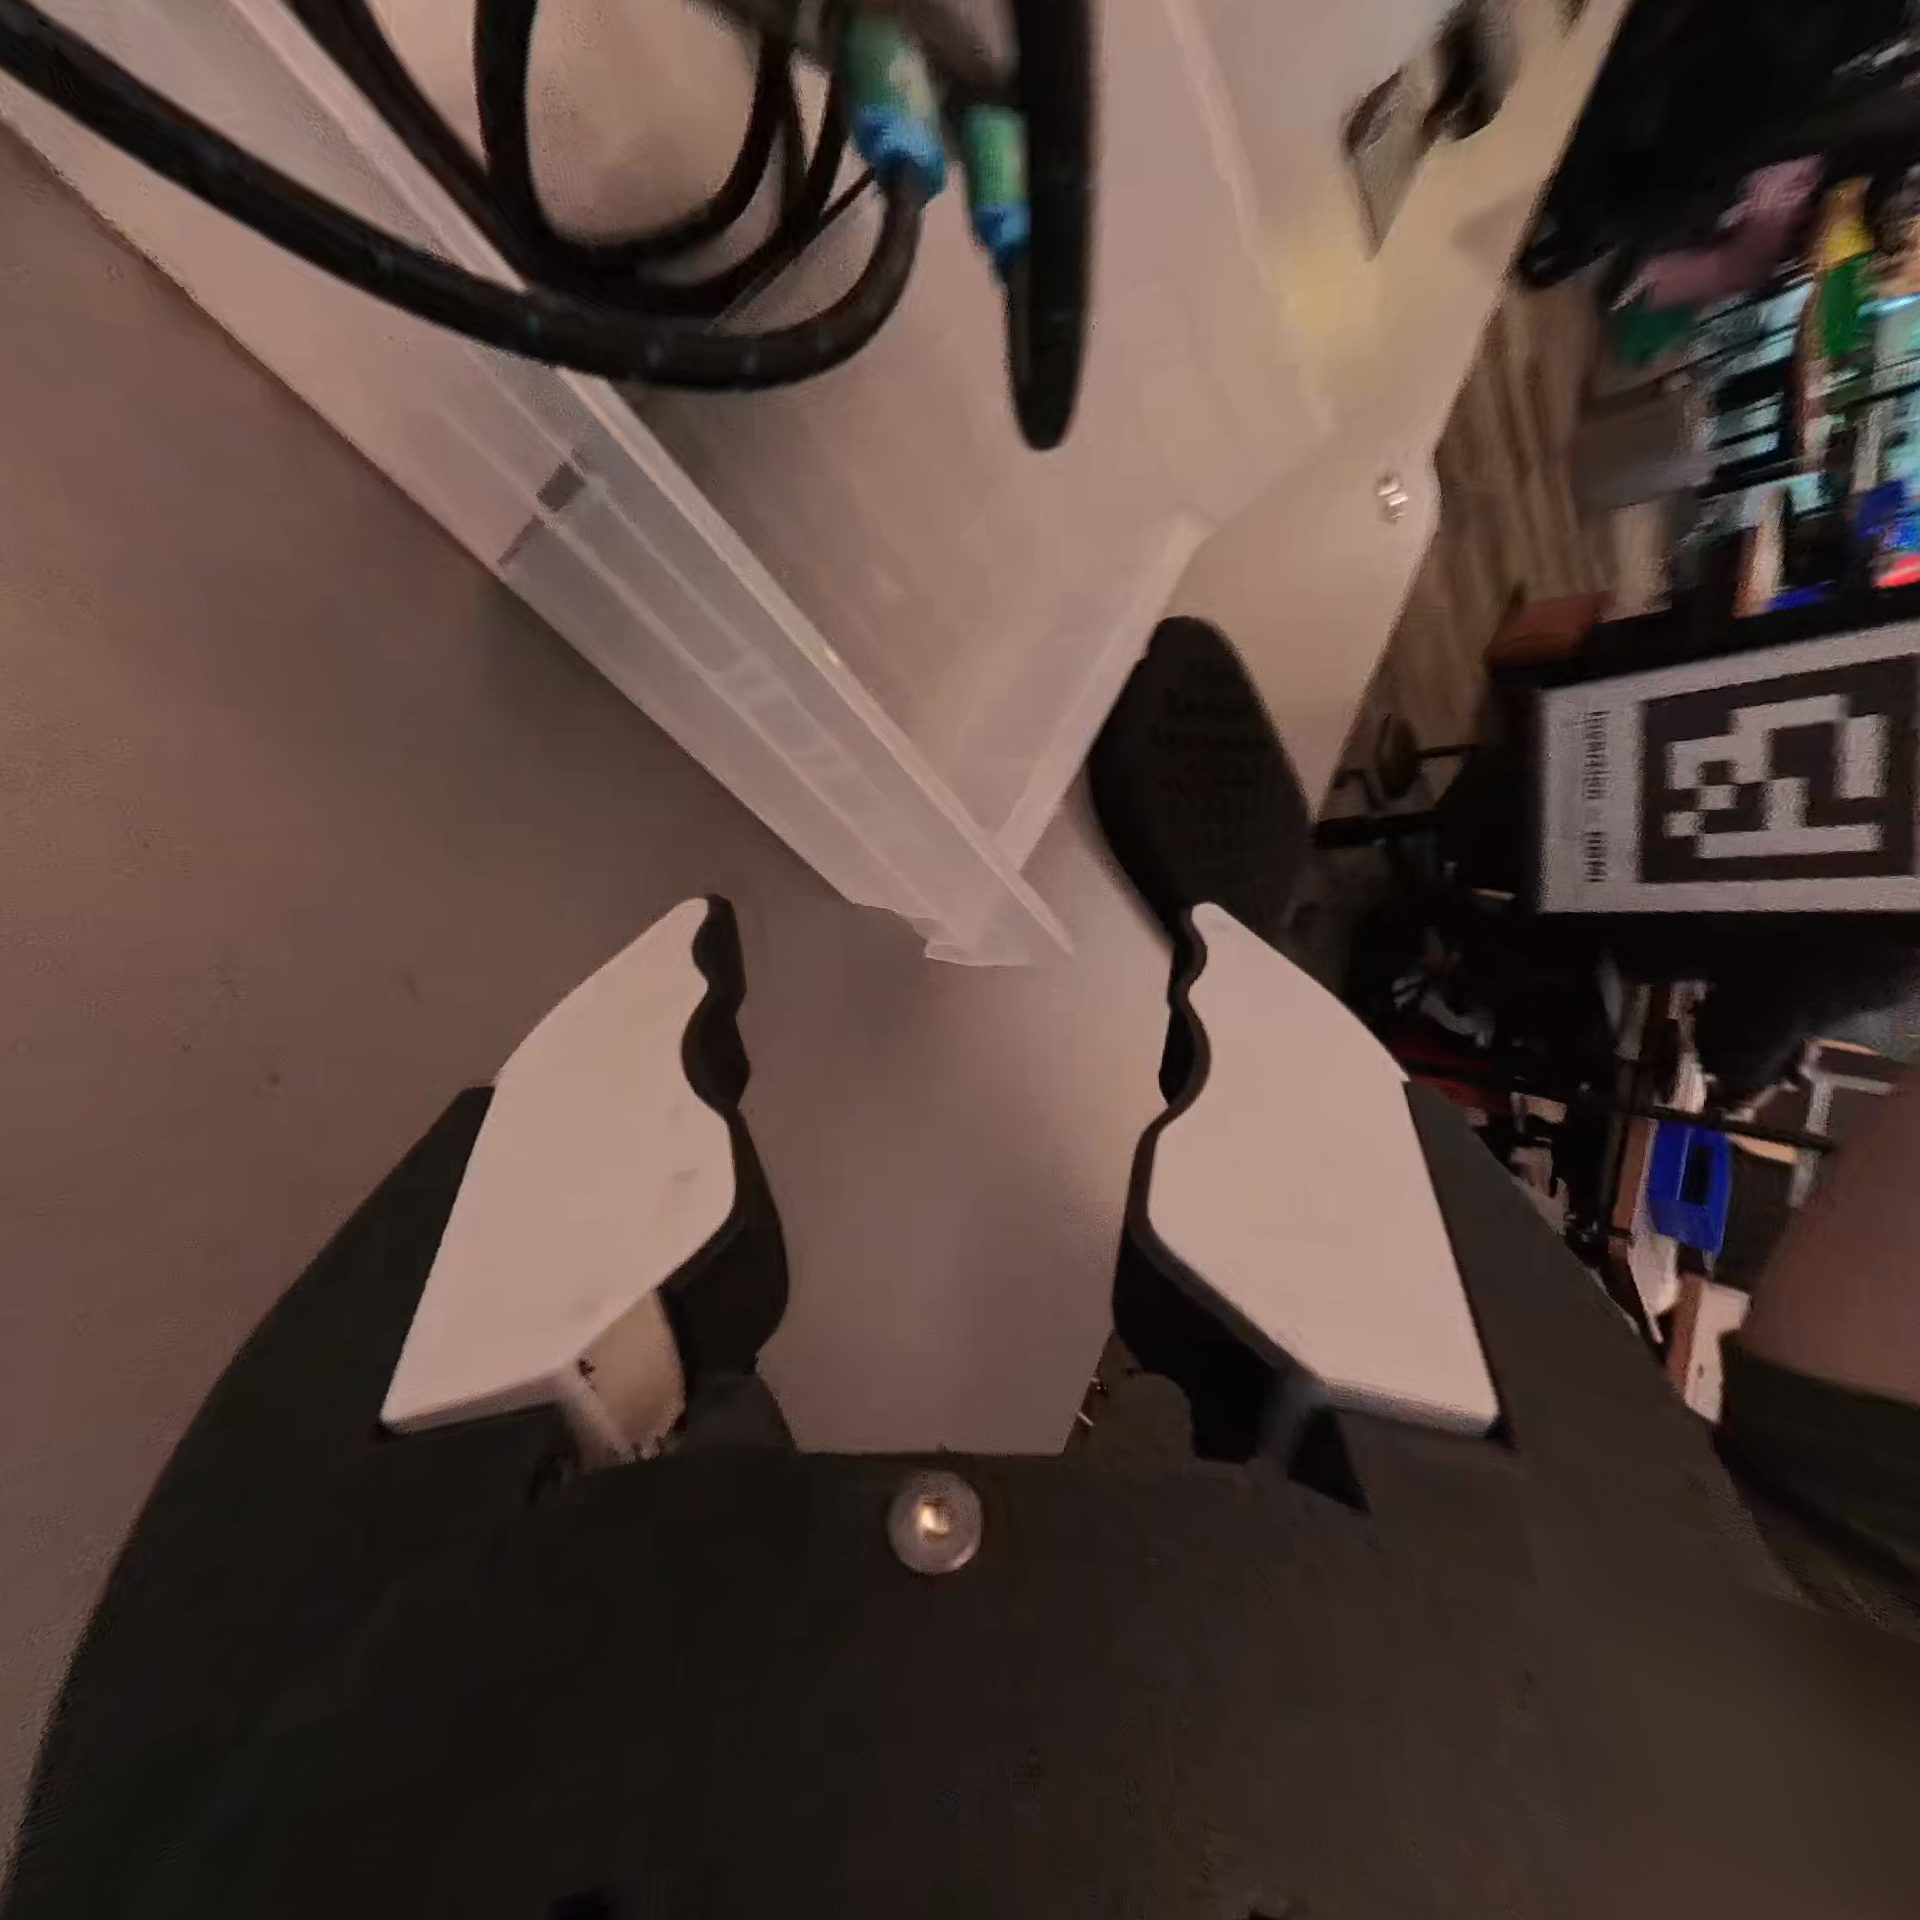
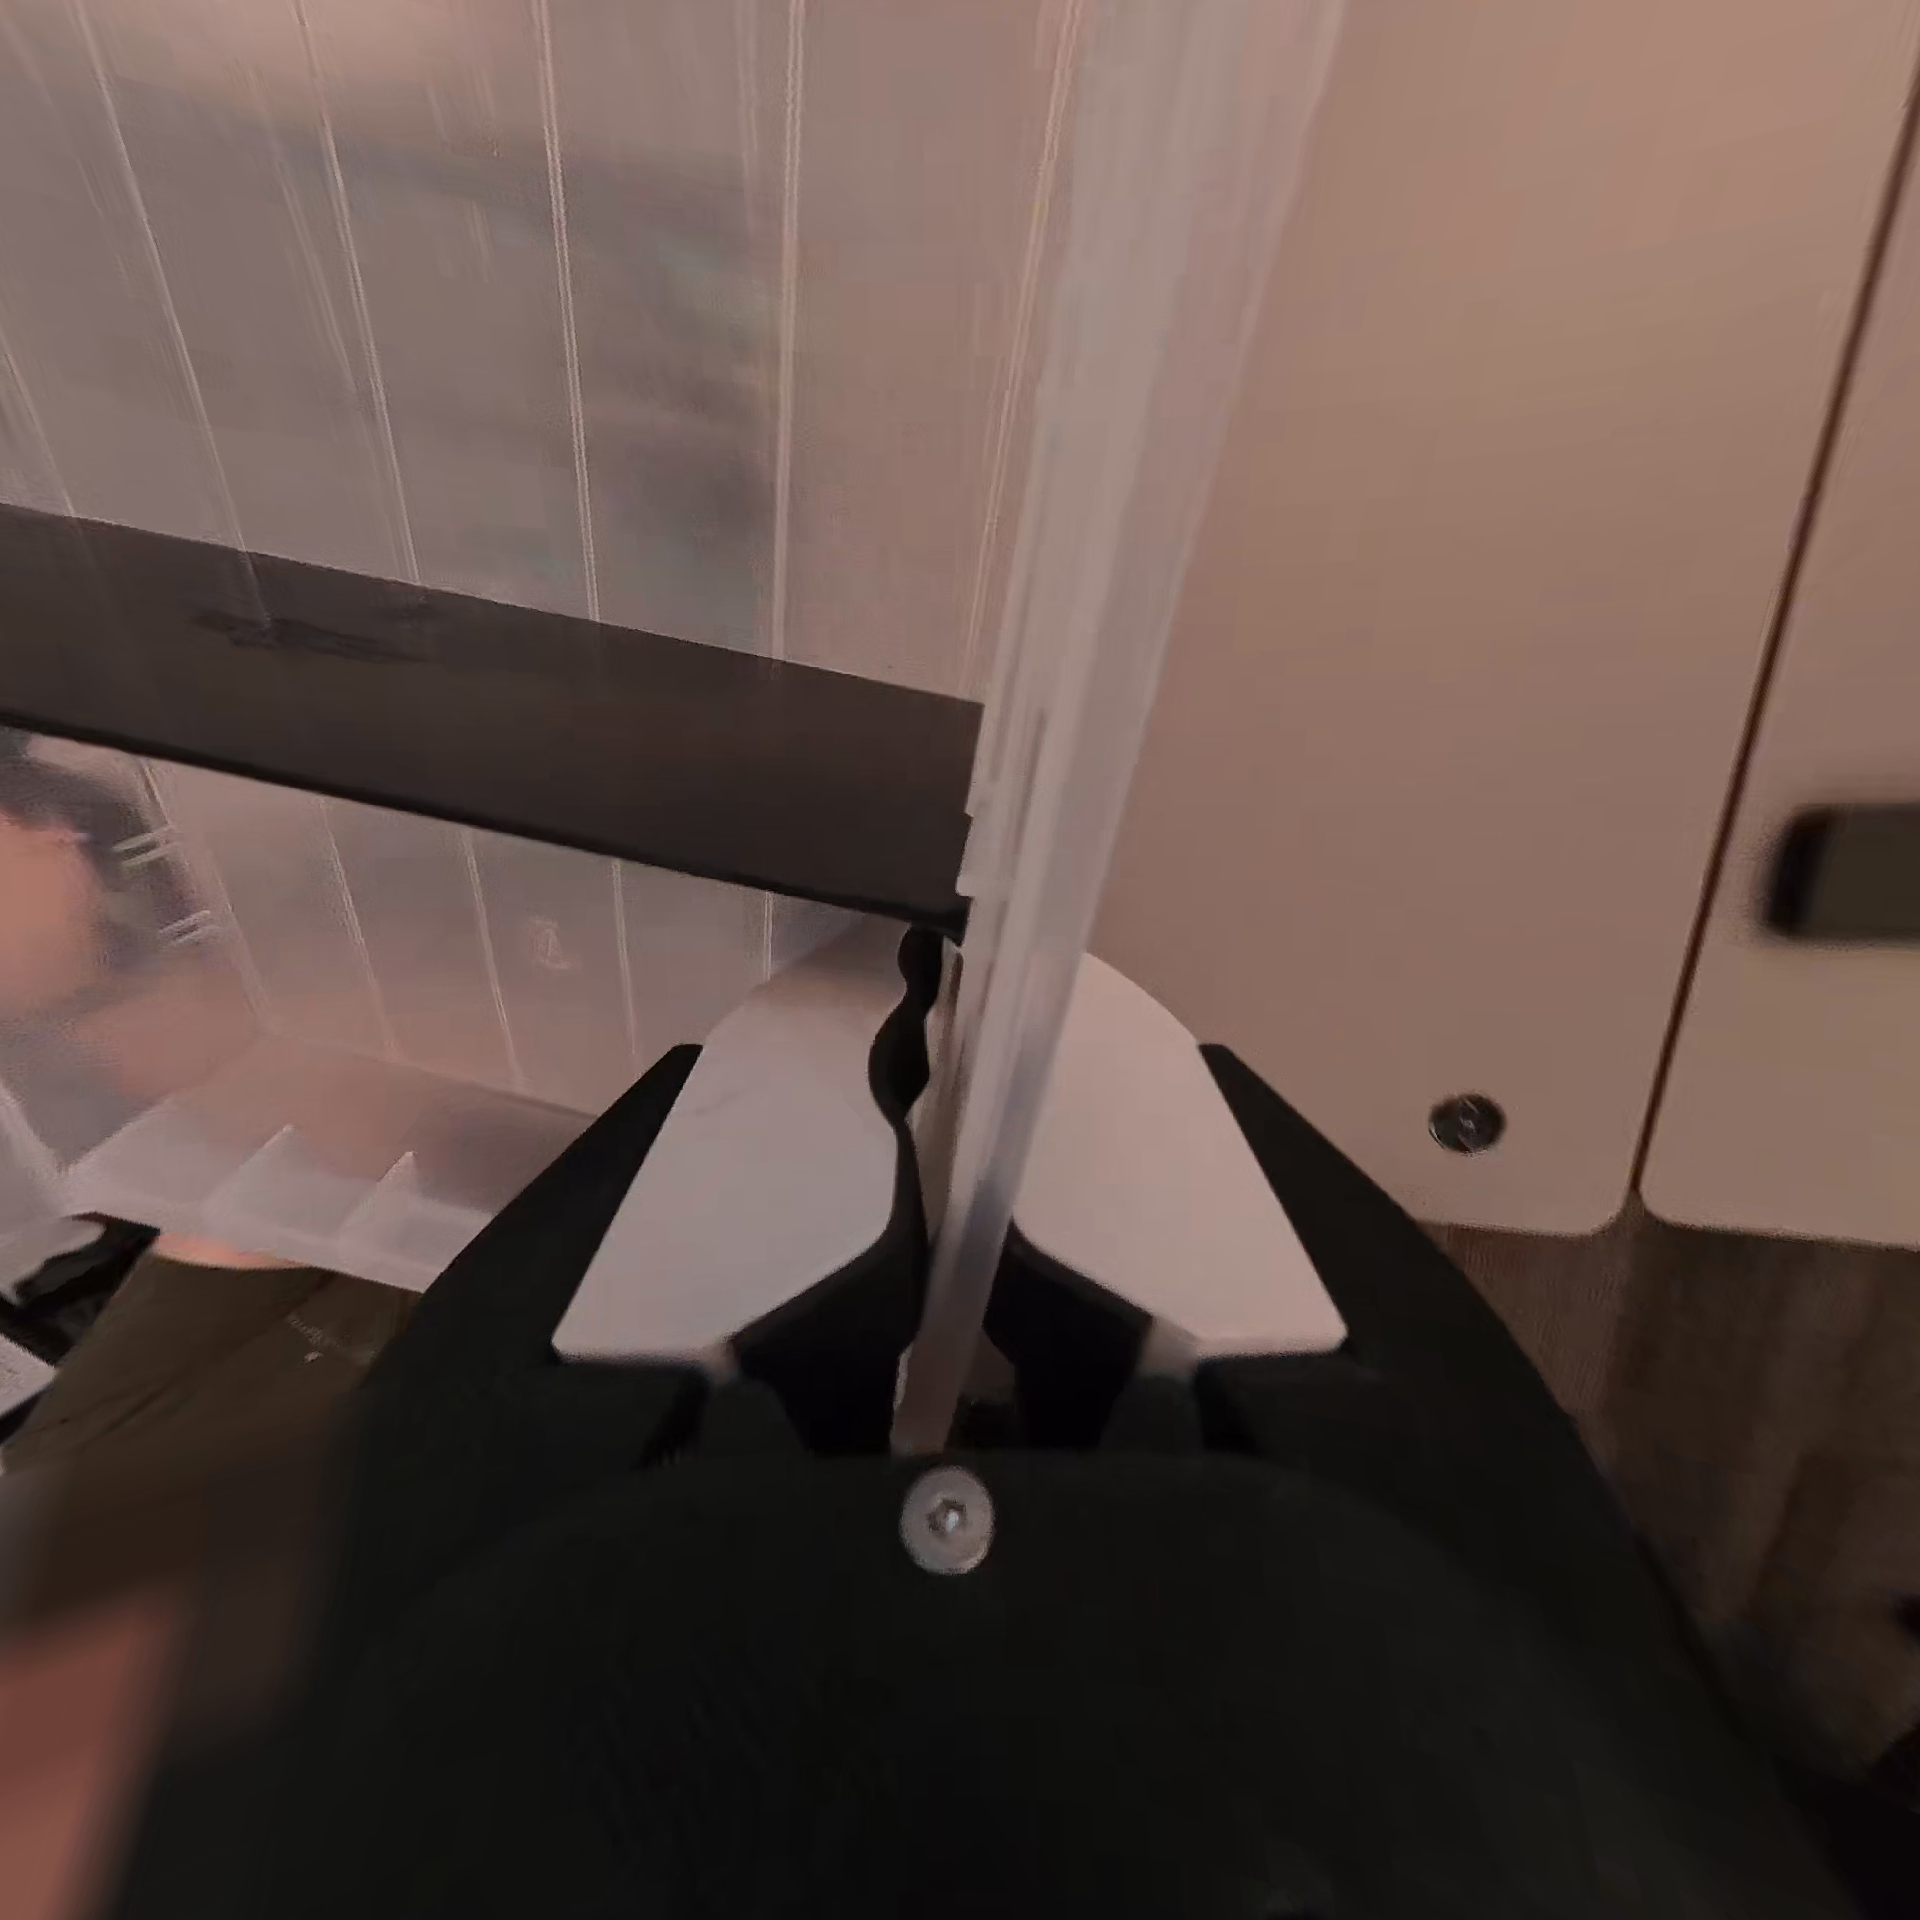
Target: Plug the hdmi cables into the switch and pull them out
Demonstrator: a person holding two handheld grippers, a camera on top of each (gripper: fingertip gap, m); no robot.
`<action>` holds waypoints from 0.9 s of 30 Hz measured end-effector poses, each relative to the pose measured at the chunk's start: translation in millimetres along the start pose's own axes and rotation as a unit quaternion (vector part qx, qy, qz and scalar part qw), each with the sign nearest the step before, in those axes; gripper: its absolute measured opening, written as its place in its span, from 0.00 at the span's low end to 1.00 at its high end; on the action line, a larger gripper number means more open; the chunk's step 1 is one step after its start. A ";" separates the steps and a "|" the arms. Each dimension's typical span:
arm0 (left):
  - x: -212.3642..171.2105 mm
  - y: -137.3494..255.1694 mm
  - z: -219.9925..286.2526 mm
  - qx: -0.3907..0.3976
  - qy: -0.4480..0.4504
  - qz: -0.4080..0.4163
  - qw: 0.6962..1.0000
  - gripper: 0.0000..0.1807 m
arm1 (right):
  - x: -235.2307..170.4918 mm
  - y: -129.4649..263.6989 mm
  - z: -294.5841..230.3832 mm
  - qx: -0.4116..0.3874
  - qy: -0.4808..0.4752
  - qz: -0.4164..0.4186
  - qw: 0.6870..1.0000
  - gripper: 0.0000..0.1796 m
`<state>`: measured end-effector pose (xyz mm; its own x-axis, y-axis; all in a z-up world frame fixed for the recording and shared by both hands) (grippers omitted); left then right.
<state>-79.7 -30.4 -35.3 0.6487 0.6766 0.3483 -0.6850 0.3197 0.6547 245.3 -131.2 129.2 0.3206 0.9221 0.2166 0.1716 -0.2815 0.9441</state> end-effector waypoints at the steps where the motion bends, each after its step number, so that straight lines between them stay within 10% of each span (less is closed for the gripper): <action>1: 2.7 -7.2 -1.2 0.010 0.004 0.001 1.000 0.44 | -11.7 -6.7 22.6 -0.006 -0.017 -0.007 1.000 0.03; 11: 10.6 -41.4 -30.1 0.121 -0.003 -0.010 0.993 0.36 | -96.6 -99.9 150.5 -0.050 -0.122 -0.092 0.987 0.03; 16: 6.7 -48.4 -20.5 0.054 -0.003 -0.037 0.998 0.18 | -96.8 -132.6 168.2 -0.065 -0.124 -0.090 0.986 0.02; 27: -12.5 88.1 -130.3 0.183 0.082 0.064 0.978 0.06 | -65.4 -203.1 137.5 -0.051 -0.044 -0.086 0.994 0.02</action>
Point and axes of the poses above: each gripper's, where its closed fingertips meet, y back along the fingers, x out of its top, z = x × y across the jaws, the point moved 1 cm from there along y, back along the fingers, and after that the axes turned 1 degree about -x, right-handed, at the moved point
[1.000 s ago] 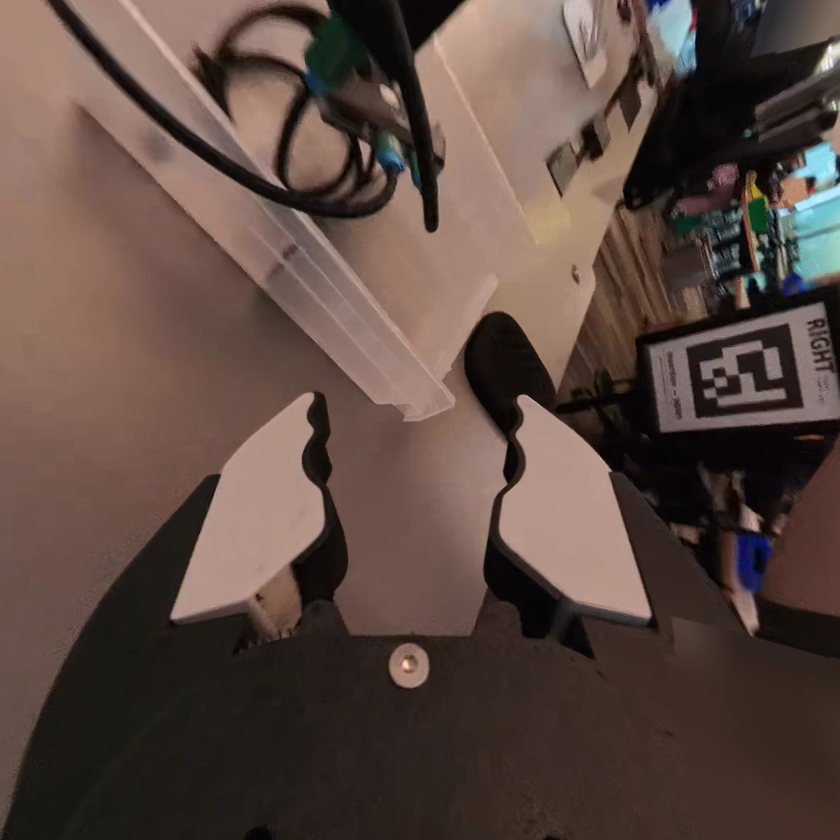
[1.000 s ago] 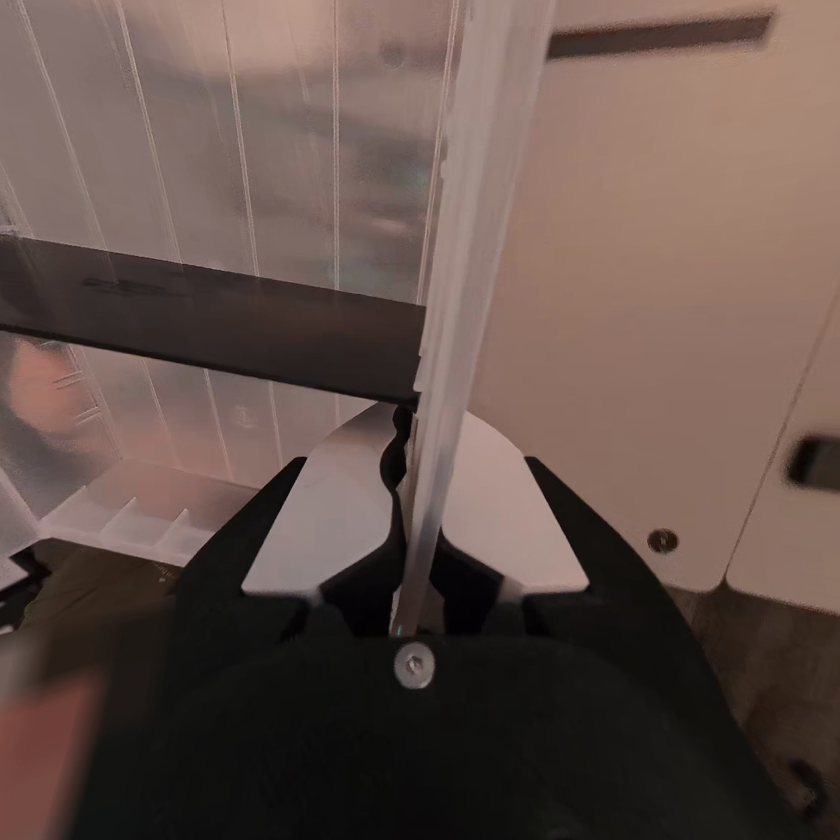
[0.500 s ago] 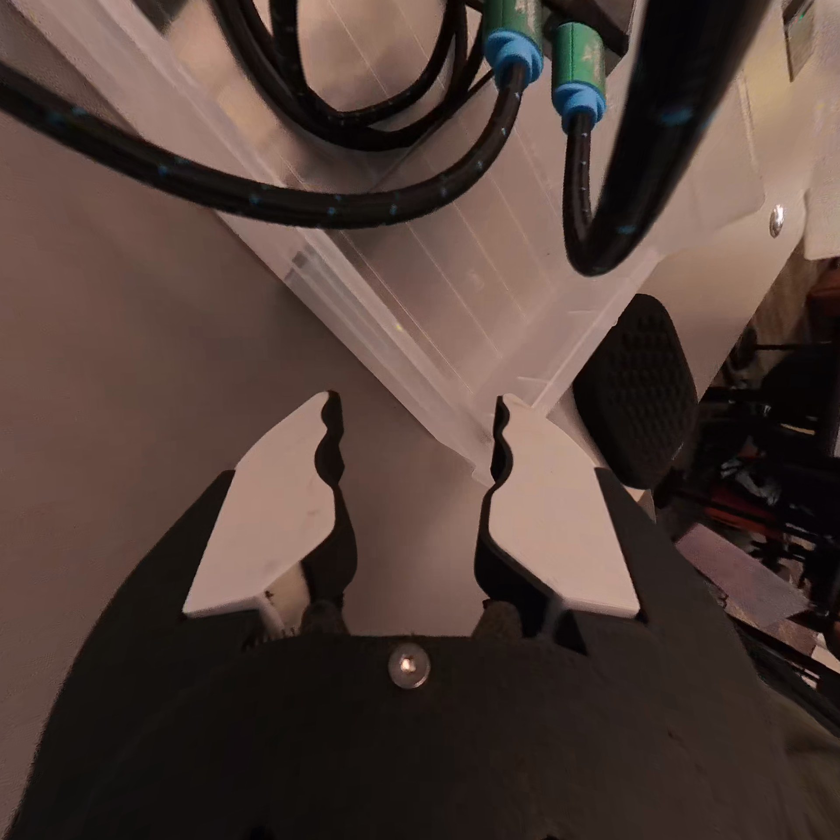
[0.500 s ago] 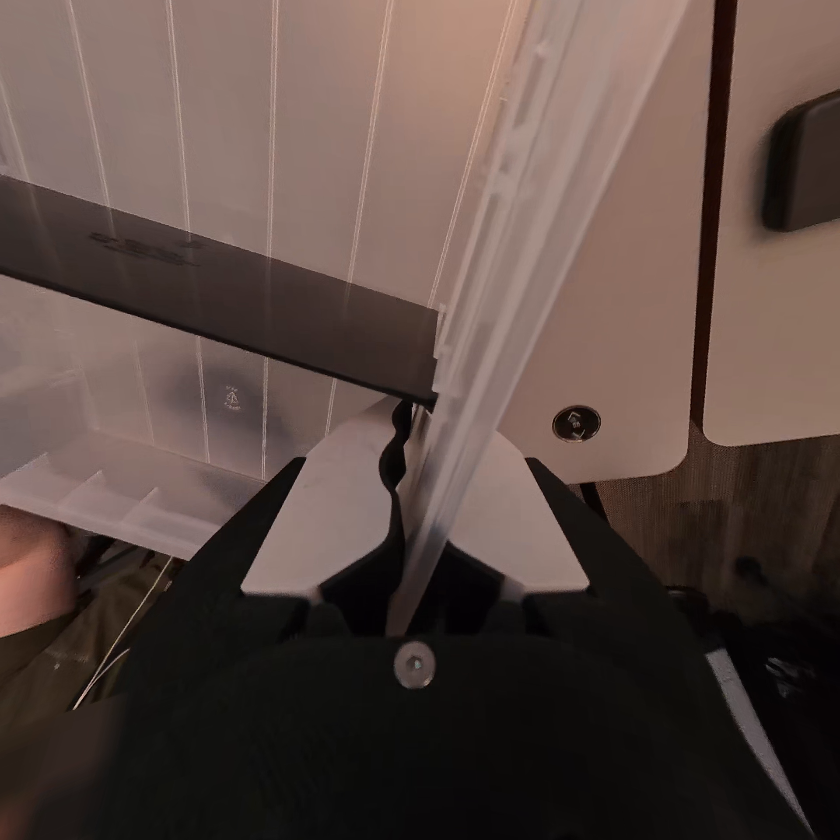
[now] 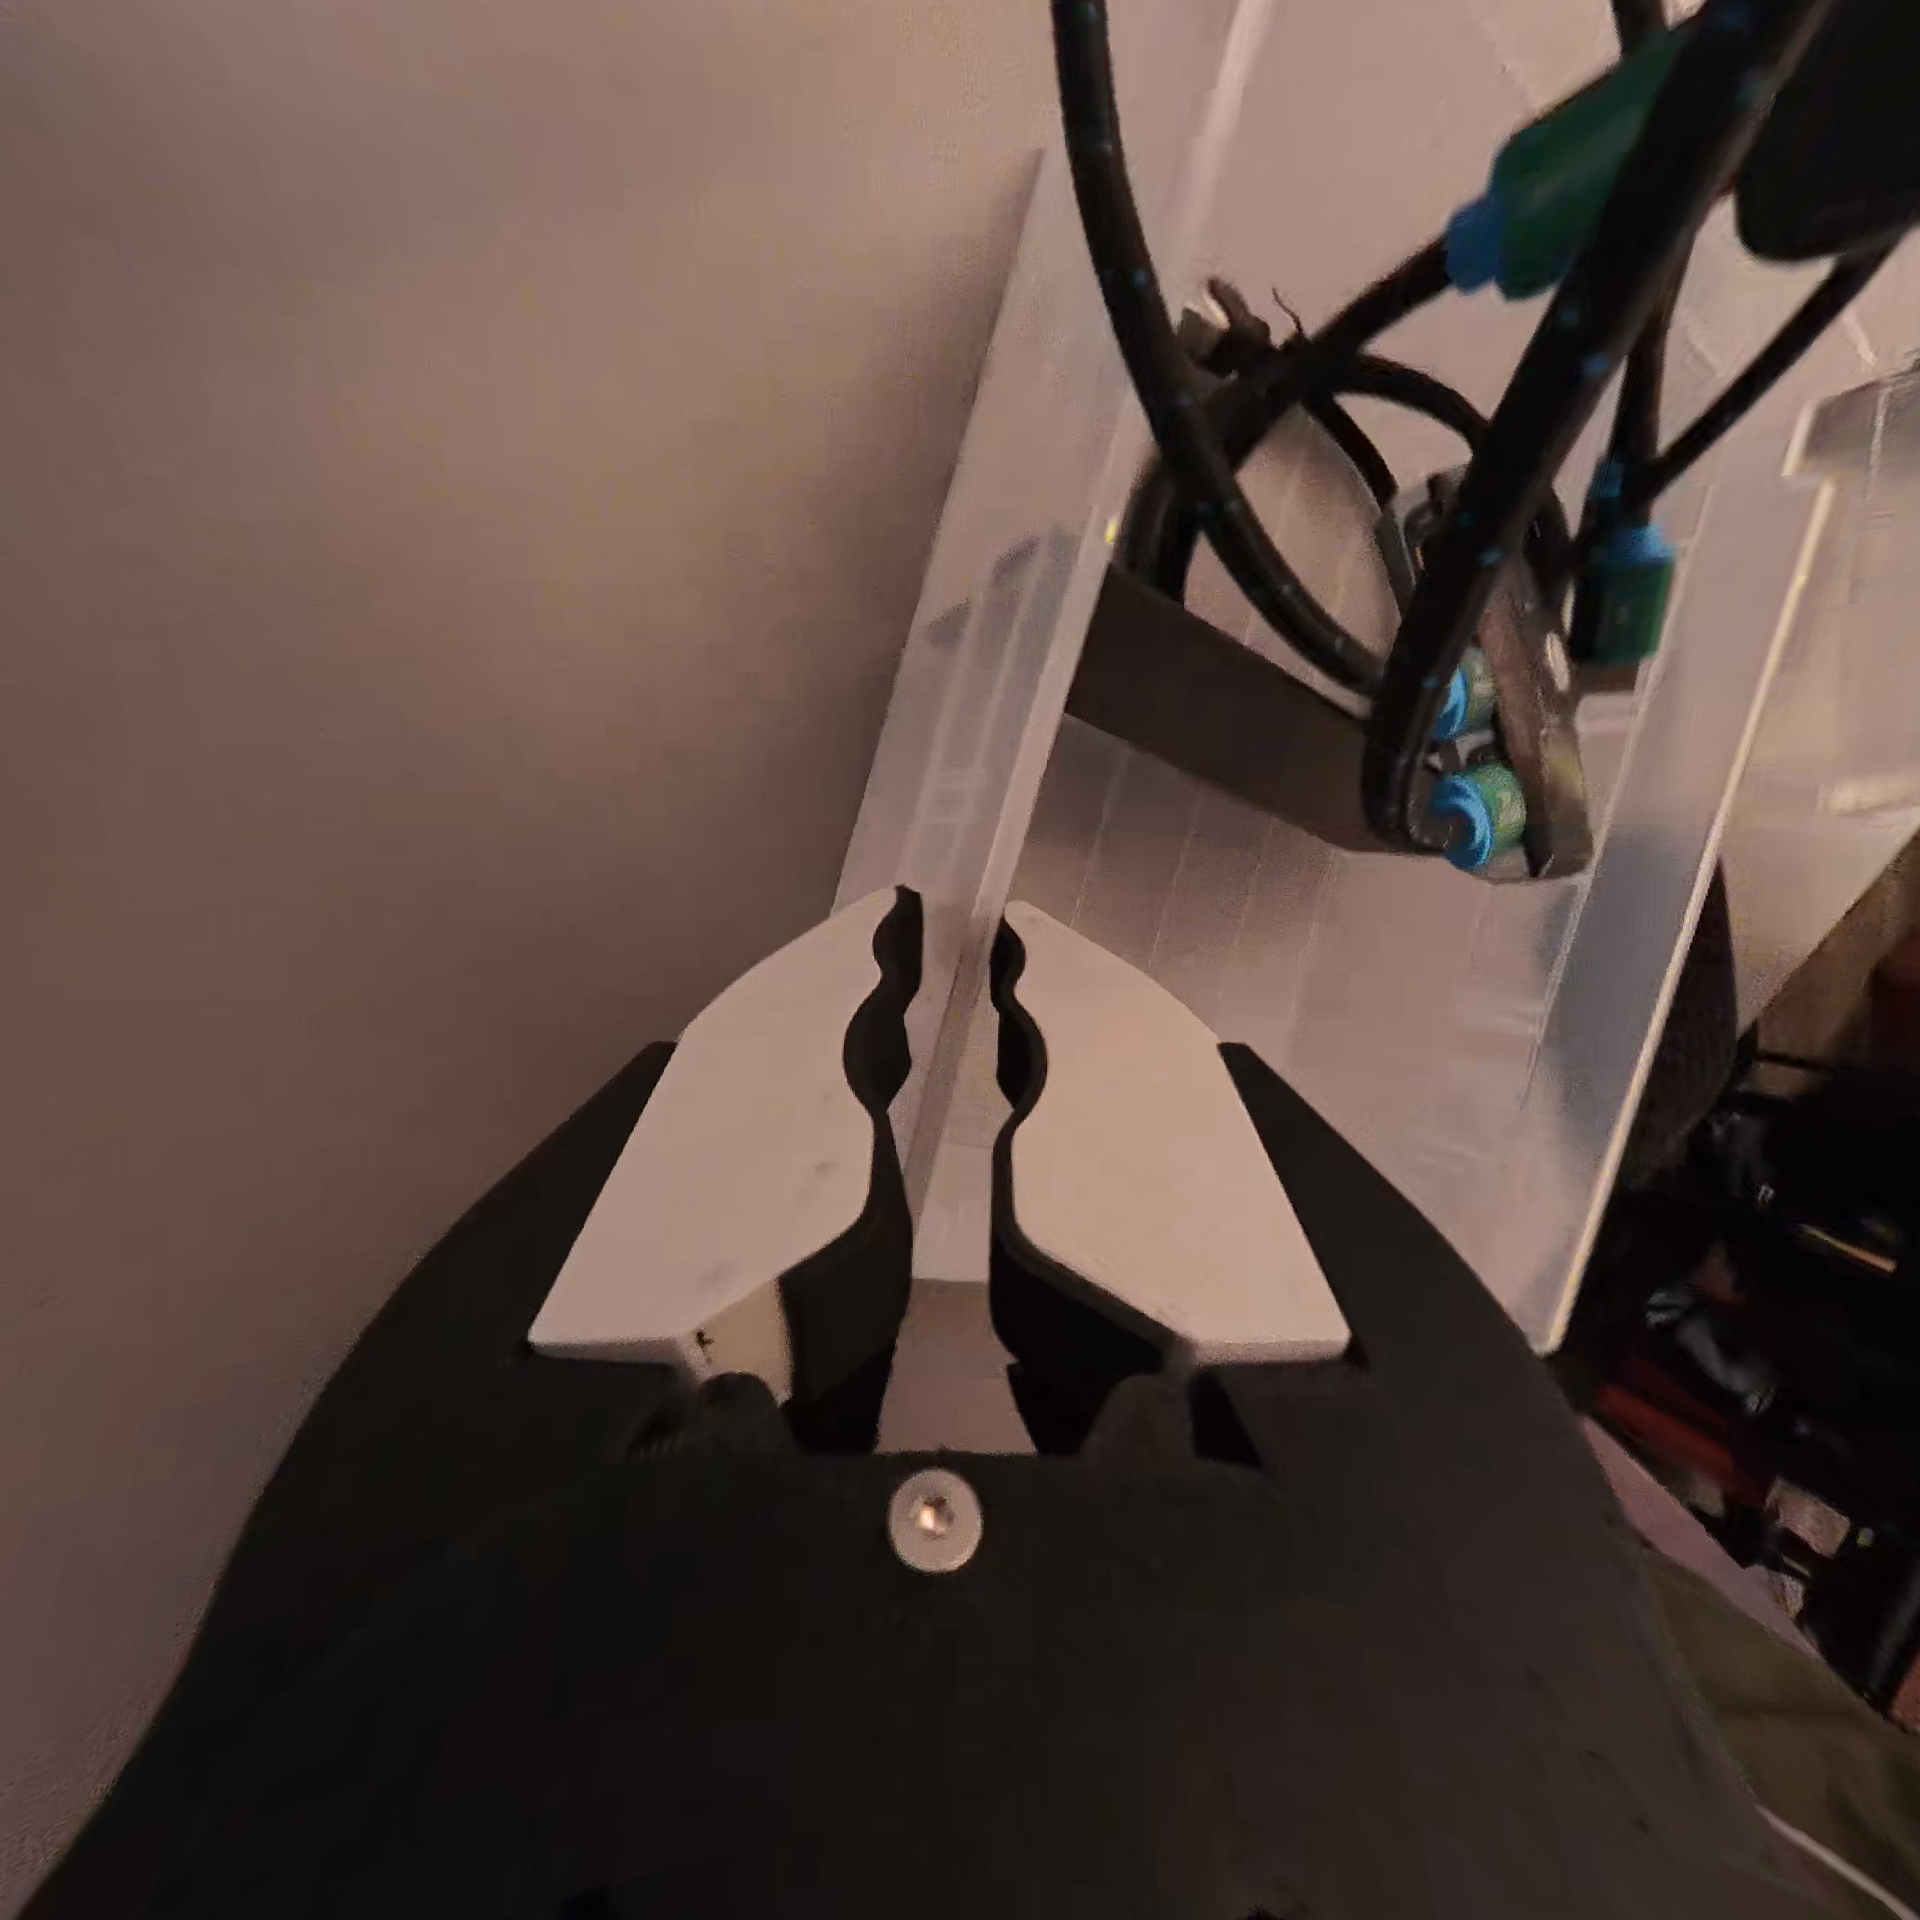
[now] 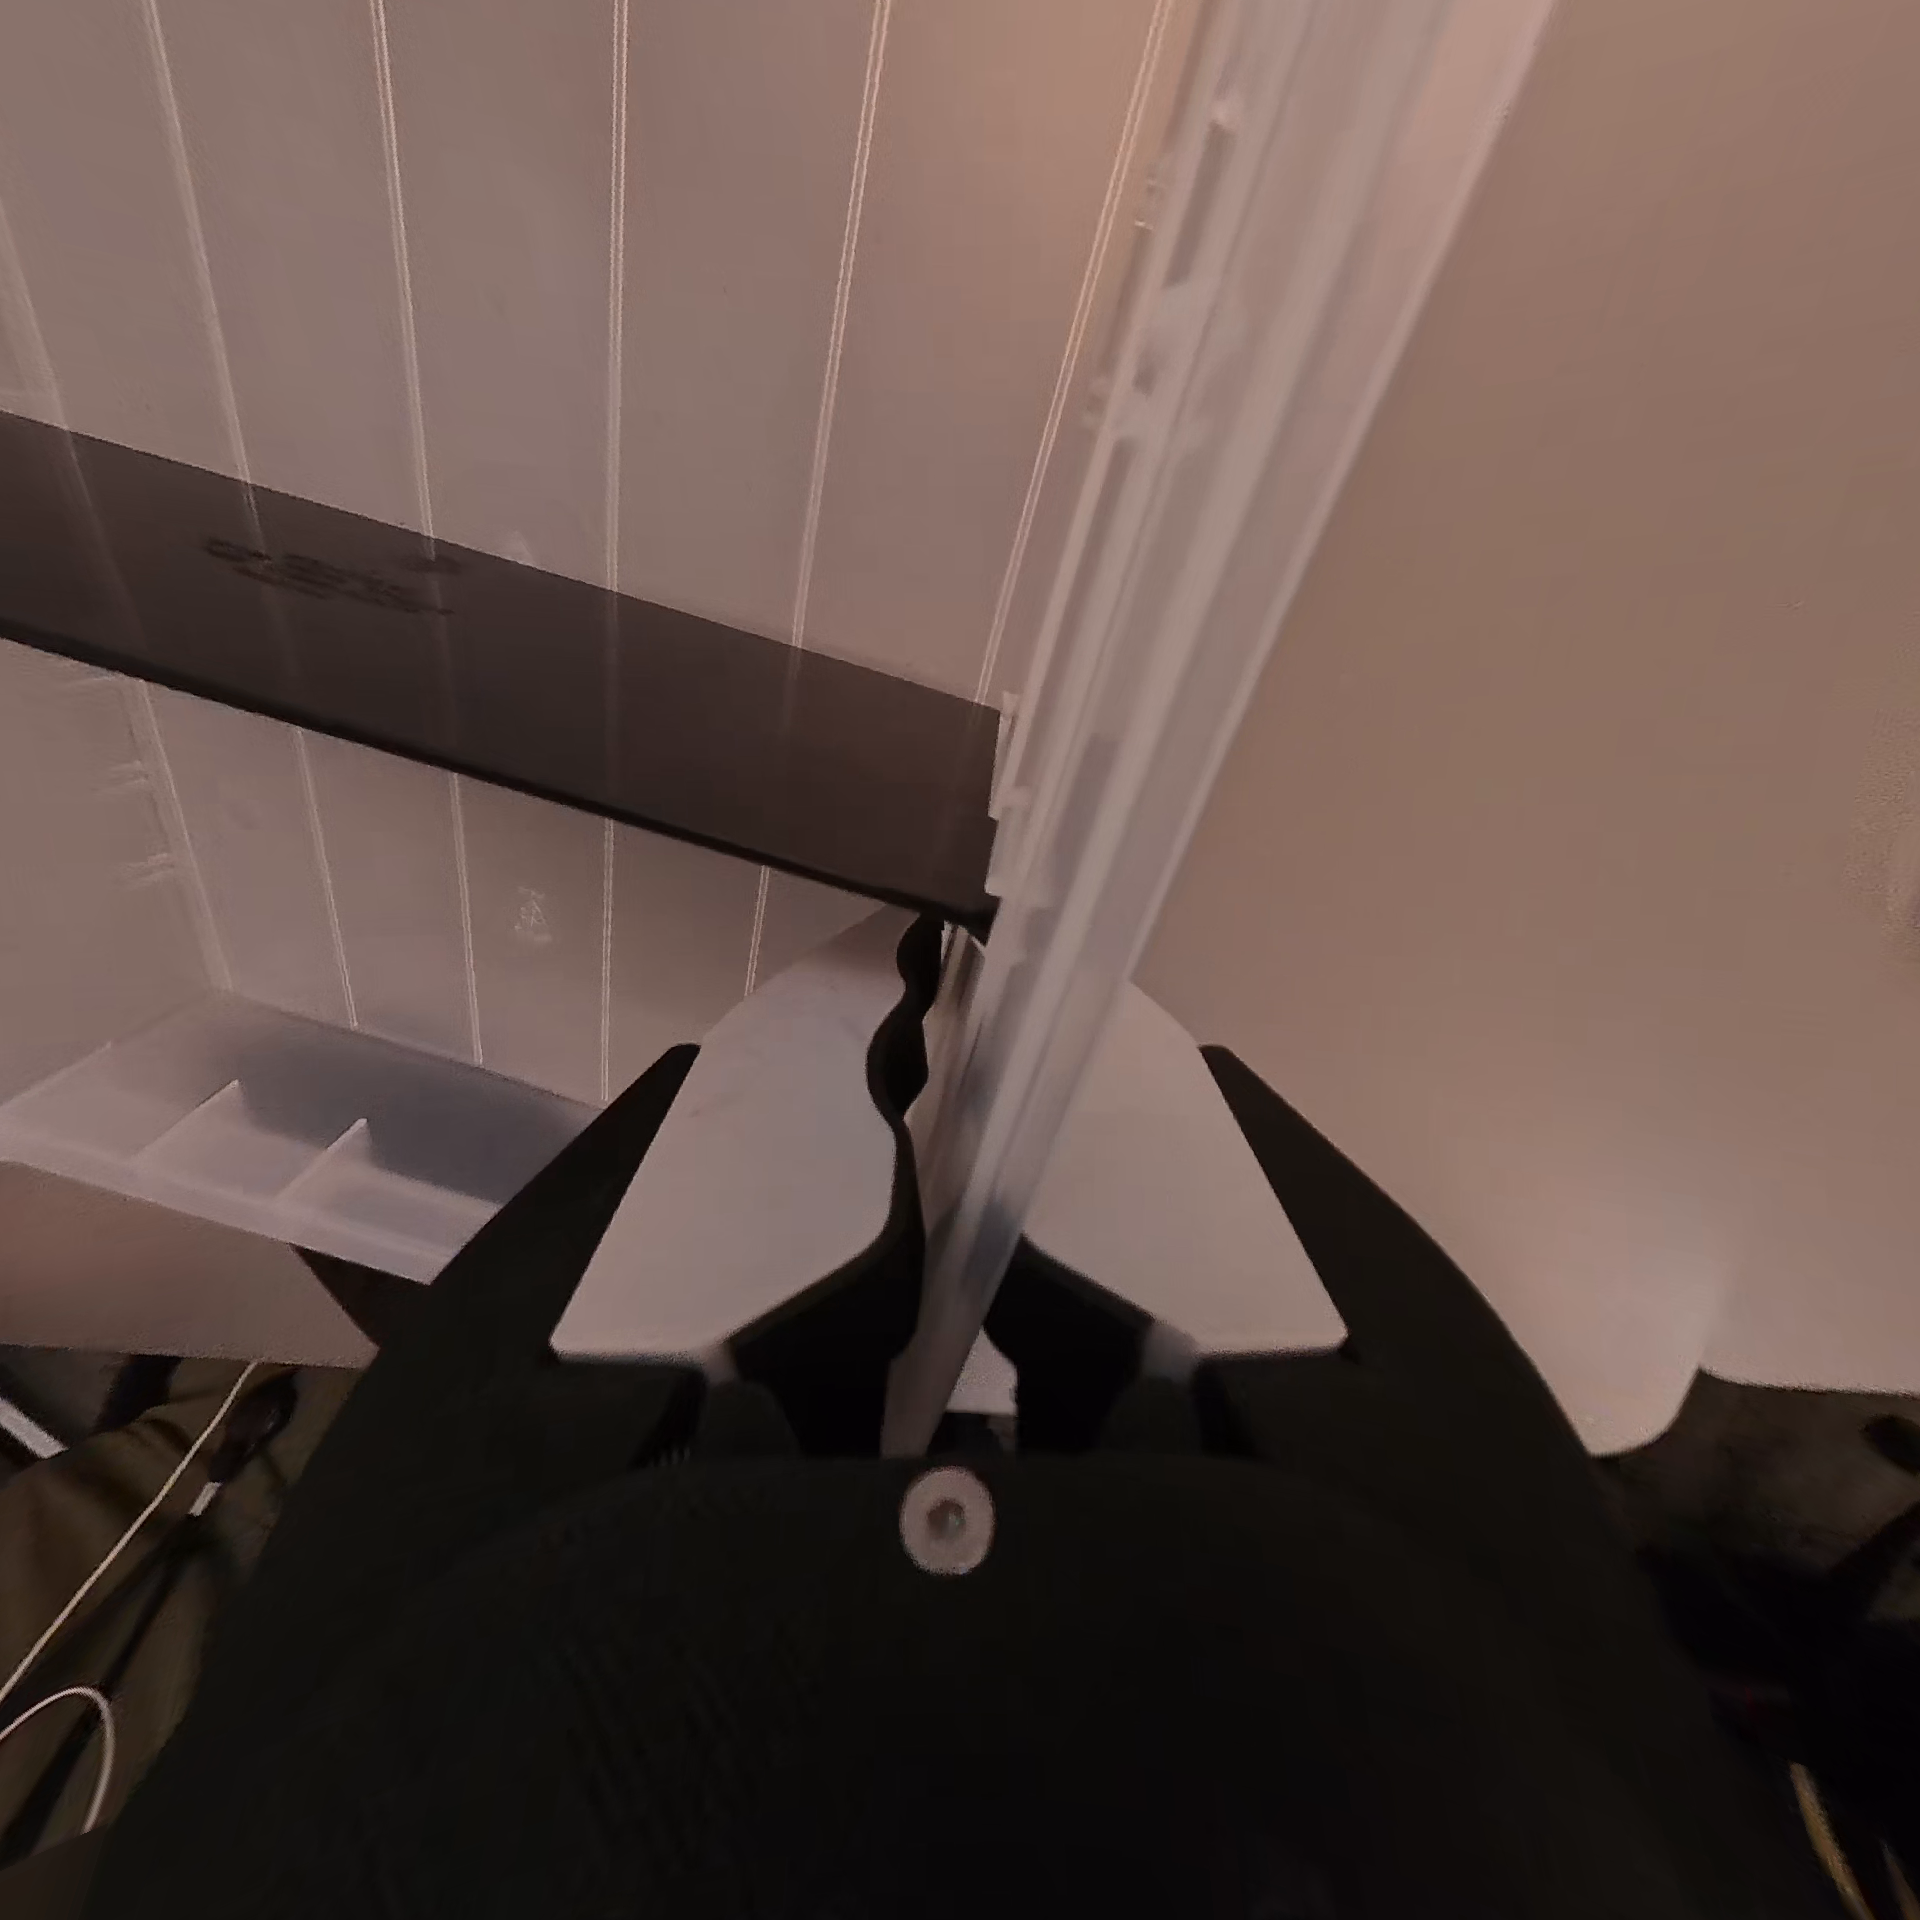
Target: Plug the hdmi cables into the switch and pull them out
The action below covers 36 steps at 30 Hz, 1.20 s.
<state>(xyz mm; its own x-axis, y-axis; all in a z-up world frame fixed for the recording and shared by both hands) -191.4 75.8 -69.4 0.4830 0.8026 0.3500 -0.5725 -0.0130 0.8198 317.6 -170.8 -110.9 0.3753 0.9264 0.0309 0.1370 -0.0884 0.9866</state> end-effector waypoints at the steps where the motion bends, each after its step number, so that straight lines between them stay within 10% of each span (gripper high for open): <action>1: -6.2 9.2 -9.4 0.002 -0.001 -0.002 1.000 0.06 | 4.7 -4.0 -5.9 -0.002 0.013 0.000 1.000 0.02; 16: -85.6 119.2 -143.7 0.040 0.207 0.154 0.965 0.07 | 55.2 -26.5 -29.2 -0.018 0.079 -0.022 0.997 0.02; 36: -115.1 153.3 -175.8 0.041 0.271 0.242 0.931 0.08 | 59.1 -27.0 -29.0 -0.012 0.155 -0.035 0.987 0.02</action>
Point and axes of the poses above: each gripper's, where its closed fingertips meet, y back along the fingers, x out of its top, z = x × y across the jaws, the point moved 1 cm from there along y, back along the fingers, and after that the axes turned 1 degree about -x, right-handed, at the moved point
